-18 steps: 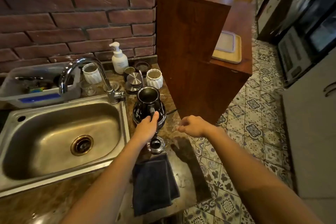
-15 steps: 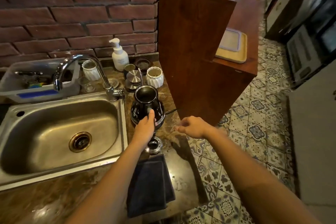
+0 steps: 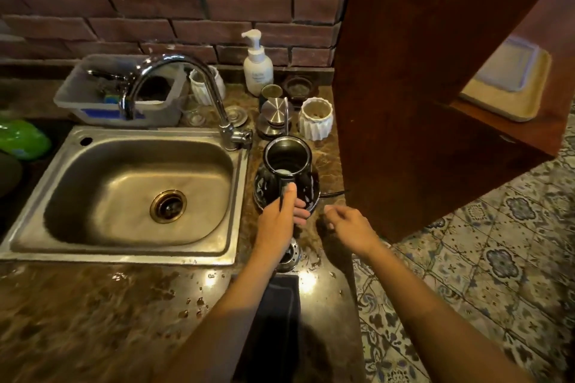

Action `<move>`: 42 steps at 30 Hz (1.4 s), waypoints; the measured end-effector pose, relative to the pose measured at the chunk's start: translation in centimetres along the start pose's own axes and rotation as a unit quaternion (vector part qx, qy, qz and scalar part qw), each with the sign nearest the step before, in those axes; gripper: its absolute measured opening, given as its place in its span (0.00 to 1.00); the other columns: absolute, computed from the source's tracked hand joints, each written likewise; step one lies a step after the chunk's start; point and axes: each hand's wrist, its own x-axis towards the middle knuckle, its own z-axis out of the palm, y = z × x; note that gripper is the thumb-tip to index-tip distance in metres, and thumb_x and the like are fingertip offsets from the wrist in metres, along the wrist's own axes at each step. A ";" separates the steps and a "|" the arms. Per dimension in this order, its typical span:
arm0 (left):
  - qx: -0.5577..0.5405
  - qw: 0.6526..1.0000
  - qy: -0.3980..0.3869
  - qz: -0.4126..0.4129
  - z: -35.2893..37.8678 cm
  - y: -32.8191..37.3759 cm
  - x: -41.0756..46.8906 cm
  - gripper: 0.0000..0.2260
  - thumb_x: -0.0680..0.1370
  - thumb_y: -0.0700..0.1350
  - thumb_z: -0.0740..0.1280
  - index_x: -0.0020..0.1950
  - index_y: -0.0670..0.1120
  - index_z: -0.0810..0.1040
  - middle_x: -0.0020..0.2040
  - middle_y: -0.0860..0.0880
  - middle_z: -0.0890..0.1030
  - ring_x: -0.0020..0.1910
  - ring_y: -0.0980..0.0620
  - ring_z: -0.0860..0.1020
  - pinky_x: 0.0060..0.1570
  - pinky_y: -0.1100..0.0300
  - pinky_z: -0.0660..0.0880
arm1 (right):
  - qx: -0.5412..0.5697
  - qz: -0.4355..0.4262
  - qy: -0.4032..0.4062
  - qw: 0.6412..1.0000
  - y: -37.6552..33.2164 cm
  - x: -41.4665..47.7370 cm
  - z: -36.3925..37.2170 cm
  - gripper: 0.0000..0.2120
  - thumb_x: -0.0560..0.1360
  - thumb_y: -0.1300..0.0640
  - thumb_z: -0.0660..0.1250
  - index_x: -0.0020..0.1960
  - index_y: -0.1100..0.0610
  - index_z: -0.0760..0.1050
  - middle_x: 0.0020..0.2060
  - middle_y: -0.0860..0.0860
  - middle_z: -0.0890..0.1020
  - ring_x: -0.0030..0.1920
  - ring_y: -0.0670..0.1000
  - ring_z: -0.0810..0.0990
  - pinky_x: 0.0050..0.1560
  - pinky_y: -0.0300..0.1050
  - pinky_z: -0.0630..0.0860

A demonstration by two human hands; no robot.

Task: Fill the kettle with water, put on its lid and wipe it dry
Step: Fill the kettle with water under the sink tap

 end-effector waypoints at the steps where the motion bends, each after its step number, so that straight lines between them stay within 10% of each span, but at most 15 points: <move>1: -0.016 1.000 -0.006 0.002 0.1 0.0 0.1 0.27 0.83 0.61 0.56 0.48 0.41 0.83 0.42 0.40 0.87 0.38 0.51 0.83 0.39 0.65 0.77 | 0.034 0.008 0.009 0.999 0.2 0.5 0.4 0.15 0.84 0.45 0.58 0.61 0.50 0.79 0.54 0.47 0.82 0.56 0.50 0.80 0.60 0.48 0.74; 6: -0.045 0.997 -0.015 0.058 0.3 -0.7 0.4 0.26 0.81 0.62 0.58 0.46 0.42 0.85 0.40 0.42 0.87 0.42 0.45 0.85 0.49 0.53 0.80 | 0.299 0.099 0.044 0.948 0.1 2.9 1.6 0.15 0.85 0.49 0.57 0.61 0.57 0.77 0.51 0.53 0.84 0.51 0.52 0.82 0.55 0.51 0.81; 10: -0.077 0.990 -0.013 0.116 0.5 -1.0 0.6 0.28 0.79 0.62 0.60 0.42 0.38 0.83 0.34 0.40 0.84 0.32 0.44 0.82 0.38 0.53 0.80 | 0.447 0.159 0.048 0.879 -0.2 4.7 2.0 0.16 0.86 0.50 0.54 0.56 0.58 0.77 0.48 0.54 0.85 0.48 0.51 0.84 0.46 0.44 0.79; 13: -0.093 0.985 0.029 0.140 1.1 -1.3 0.5 0.30 0.78 0.62 0.60 0.30 0.37 0.73 0.22 0.45 0.72 0.21 0.50 0.69 0.24 0.57 0.67 | 0.466 0.157 0.041 0.870 -0.1 5.4 2.7 0.21 0.86 0.49 0.54 0.66 0.62 0.75 0.58 0.58 0.84 0.56 0.53 0.83 0.54 0.46 0.79; 21: -0.099 0.973 0.086 0.191 1.7 -1.6 0.5 0.27 0.81 0.57 0.58 0.23 0.50 0.68 0.20 0.51 0.65 0.20 0.49 0.61 0.25 0.54 0.59 | 0.542 0.178 0.014 0.821 -0.4 5.0 2.2 0.26 0.86 0.47 0.54 0.73 0.66 0.69 0.67 0.62 0.78 0.68 0.58 0.77 0.71 0.52 0.72; 42: -0.024 0.974 0.094 0.204 0.6 1.6 -3.4 0.25 0.80 0.60 0.59 0.24 0.51 0.68 0.22 0.51 0.67 0.22 0.48 0.65 0.27 0.53 0.62 | 0.606 0.199 -0.020 0.770 -3.4 1.4 1.8 0.24 0.84 0.44 0.56 0.62 0.64 0.76 0.63 0.63 0.80 0.66 0.60 0.78 0.71 0.56 0.72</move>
